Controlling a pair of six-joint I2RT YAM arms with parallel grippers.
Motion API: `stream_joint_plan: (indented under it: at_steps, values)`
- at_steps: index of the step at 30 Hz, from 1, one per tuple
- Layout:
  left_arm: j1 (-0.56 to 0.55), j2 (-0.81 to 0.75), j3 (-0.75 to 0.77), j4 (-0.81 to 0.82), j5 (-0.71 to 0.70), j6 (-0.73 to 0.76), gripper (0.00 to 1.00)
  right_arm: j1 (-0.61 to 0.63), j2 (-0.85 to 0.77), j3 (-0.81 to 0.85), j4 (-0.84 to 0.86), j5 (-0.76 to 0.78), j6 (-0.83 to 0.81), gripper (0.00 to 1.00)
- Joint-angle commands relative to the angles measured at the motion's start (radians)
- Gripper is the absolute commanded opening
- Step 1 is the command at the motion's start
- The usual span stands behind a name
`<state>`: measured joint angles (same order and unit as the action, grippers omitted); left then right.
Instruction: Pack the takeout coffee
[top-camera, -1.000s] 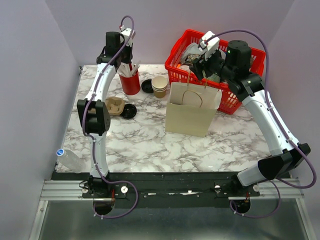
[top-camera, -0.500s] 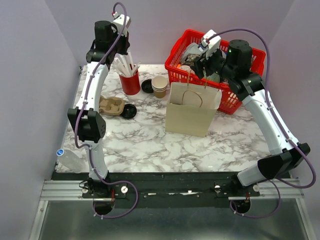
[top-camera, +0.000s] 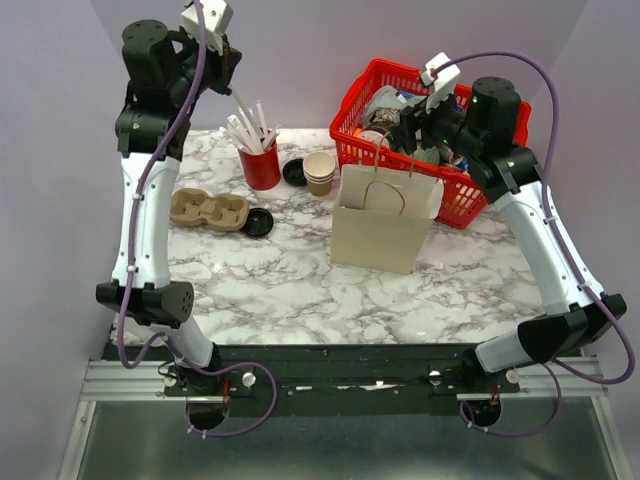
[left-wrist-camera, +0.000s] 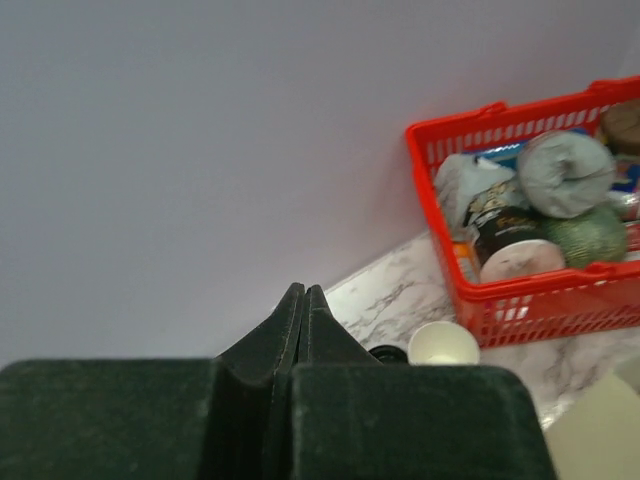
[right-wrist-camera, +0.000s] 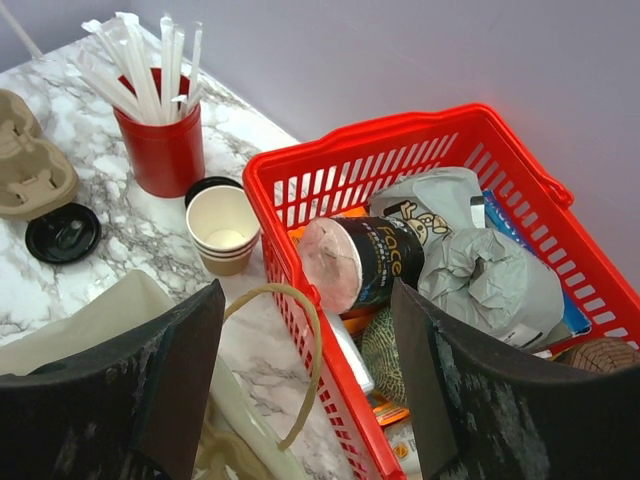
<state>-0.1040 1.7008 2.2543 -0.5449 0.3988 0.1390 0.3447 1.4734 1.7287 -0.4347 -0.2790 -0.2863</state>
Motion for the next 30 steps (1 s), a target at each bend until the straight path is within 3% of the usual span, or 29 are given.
stream_joint_plan:
  at_steps: [1, 8, 15, 26, 30]
  values:
    - [0.006, -0.076, -0.036, 0.06, 0.24, -0.146, 0.0, -0.006, -0.067, 0.002, 0.01, 0.034, 0.016, 0.76]
    - [-0.049, -0.173, -0.169, 0.273, 0.423, -0.406, 0.0, -0.009, -0.114, 0.025, -0.091, 0.167, -0.02, 0.79]
    - [-0.224, -0.207, -0.34, 0.421, 0.397, -0.395, 0.0, -0.027, -0.177, -0.023, -0.13, 0.247, -0.022, 0.79]
    - [-0.442, 0.025, -0.233, 0.431, 0.332, -0.362, 0.0, -0.032, -0.341, -0.19, -0.131, 0.271, -0.044, 0.8]
    - [-0.516, 0.105, -0.191, 0.448, 0.302, -0.378, 0.16, -0.044, -0.367, -0.221, -0.137, 0.267, -0.03, 0.81]
